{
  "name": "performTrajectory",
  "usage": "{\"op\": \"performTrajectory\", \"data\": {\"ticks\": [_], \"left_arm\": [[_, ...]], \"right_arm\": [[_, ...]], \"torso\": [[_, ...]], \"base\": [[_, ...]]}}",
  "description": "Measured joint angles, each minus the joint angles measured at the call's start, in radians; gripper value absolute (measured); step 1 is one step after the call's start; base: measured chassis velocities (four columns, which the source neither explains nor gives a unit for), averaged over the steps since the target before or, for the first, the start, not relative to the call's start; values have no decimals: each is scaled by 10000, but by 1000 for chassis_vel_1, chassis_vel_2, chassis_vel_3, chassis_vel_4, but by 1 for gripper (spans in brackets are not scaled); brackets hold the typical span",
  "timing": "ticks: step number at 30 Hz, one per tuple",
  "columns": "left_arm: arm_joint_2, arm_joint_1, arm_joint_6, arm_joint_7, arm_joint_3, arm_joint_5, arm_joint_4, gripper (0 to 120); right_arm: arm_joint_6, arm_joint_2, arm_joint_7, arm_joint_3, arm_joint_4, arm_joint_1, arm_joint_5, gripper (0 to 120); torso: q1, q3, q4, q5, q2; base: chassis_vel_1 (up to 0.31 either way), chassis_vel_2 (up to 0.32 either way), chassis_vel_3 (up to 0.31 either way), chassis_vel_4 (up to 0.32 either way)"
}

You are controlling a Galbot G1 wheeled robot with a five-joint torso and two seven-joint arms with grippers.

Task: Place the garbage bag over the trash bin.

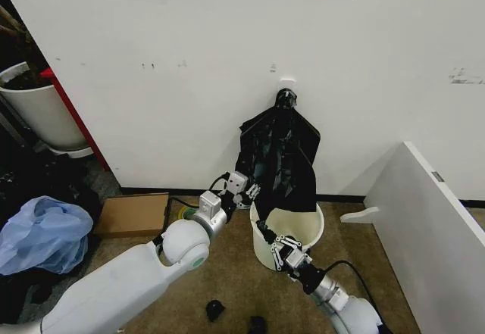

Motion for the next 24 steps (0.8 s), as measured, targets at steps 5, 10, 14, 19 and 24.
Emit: {"op": "performTrajectory", "data": {"ticks": [5,10,14,19,24], "left_arm": [[-44,92,-57,-38,-102,12,-24,0],[-46,191,-111,-64,-229,32,-130,0],[-46,322,-222,-66,-391,96,-240,0],[-98,707,-457,-130,-869,133,-487,0],[-100,886,-644,-216,-1129,168,-536,0]], "right_arm": [[-118,-45,184,1,192,-71,37,0],[-279,-87,323,8,383,-162,146,0],[-482,-149,551,35,660,-298,322,19],[-1289,-406,1165,121,1695,-784,1003,39],[-2305,-796,2046,422,2644,-1239,1229,58]], "torso": [[0,0,0,-1,0],[0,0,0,0,0],[0,0,-1,-1,0],[0,-1,-1,0,0],[0,0,-1,-2,2]], "base": [[0,0,0,0],[0,0,0,0],[0,0,0,0],[0,0,0,0],[0,0,0,0]]}}
